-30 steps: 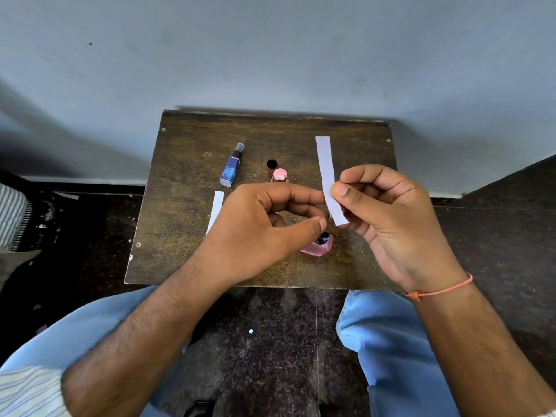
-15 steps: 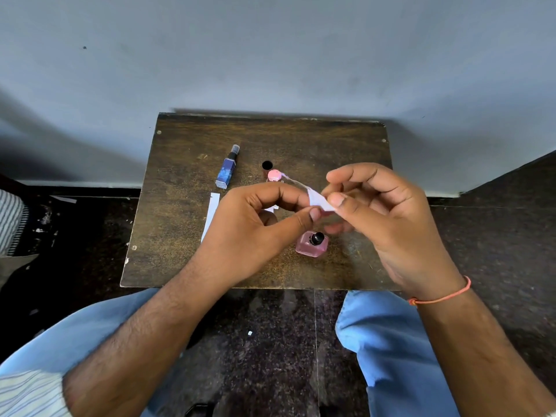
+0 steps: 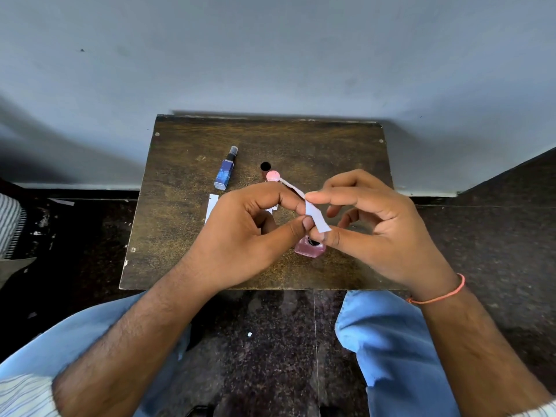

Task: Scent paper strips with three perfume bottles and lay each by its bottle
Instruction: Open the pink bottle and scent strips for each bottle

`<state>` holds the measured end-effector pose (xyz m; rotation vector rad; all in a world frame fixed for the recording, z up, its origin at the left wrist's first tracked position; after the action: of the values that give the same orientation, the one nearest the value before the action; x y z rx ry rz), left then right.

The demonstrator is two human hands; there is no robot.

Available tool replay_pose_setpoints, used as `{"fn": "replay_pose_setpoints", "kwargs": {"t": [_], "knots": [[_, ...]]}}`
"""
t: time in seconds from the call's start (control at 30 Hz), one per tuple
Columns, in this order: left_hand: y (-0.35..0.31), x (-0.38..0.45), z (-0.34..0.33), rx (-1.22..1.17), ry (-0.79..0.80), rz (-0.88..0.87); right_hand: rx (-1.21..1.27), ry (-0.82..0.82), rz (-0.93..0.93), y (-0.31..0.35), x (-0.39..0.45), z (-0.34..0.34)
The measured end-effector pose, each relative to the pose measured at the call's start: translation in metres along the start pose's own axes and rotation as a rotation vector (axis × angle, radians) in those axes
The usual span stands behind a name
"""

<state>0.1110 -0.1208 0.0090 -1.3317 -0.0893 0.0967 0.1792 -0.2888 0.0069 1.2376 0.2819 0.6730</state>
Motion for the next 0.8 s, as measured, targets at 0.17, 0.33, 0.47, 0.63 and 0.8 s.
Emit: {"fn": "replay_pose_setpoints", "kwargs": {"t": [0.17, 0.33, 0.47, 0.63, 0.8], "knots": [[-0.014, -0.002, -0.009, 0.087, 0.122, -0.134, 0.155, -0.050, -0.030, -0.001, 0.003, 0.004], [-0.013, -0.008, -0.019, 0.088, 0.226, -0.114, 0.140, -0.110, -0.044, 0.001, 0.003, 0.002], [-0.011, -0.013, -0.022, 0.098, 0.287, -0.093, 0.129, -0.148, -0.048, 0.000, 0.005, 0.004], [-0.001, -0.010, -0.012, 0.057, 0.242, -0.009, 0.147, -0.219, -0.002, 0.004, 0.006, 0.008], [0.004, -0.001, -0.003, -0.087, 0.062, 0.100, 0.015, -0.193, 0.152, 0.022, 0.004, 0.000]]}}
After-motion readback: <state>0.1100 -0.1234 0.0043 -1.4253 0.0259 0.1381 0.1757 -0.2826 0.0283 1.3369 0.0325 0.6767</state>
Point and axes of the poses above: each hand's wrist, its own x-axis towards the middle knuckle, its own z-axis out of the back of the hand, y = z × x, the point moved 8 cm from there along x, towards the middle knuckle, and after that the axes turned 5 degrees about -y, right-handed, at the moved point
